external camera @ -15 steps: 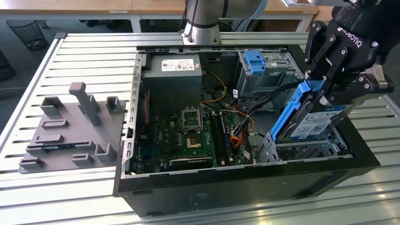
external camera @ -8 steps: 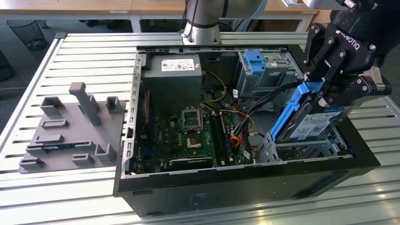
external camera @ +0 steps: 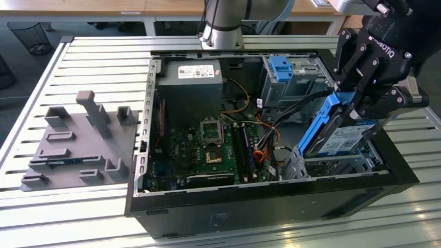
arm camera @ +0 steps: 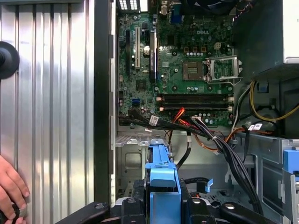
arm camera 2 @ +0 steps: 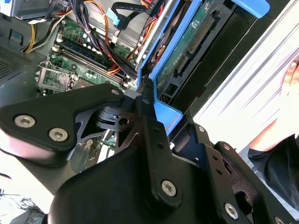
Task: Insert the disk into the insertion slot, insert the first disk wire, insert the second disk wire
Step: 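Insert the disk into the insertion slot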
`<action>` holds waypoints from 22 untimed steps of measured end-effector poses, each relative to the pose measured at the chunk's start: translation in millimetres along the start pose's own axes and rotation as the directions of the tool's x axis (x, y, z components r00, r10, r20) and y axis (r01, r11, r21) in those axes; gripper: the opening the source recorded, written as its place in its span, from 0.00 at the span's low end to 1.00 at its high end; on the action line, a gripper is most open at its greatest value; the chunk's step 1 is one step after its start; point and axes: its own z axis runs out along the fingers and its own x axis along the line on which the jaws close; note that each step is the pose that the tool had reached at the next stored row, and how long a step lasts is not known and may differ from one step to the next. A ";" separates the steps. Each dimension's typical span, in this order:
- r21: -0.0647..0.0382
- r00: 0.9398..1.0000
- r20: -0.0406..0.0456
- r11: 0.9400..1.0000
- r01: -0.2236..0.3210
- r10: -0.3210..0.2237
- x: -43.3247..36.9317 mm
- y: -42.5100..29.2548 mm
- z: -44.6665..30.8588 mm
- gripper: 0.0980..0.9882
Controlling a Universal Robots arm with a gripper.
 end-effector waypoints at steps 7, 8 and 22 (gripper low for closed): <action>0.000 1.000 0.000 1.000 0.000 0.000 0.0 -0.1 2.5 0.30; 0.000 1.000 0.000 1.000 0.000 0.000 0.0 -0.1 2.9 0.30; 0.000 1.000 0.000 1.000 0.000 0.000 -0.1 -0.2 8.2 0.30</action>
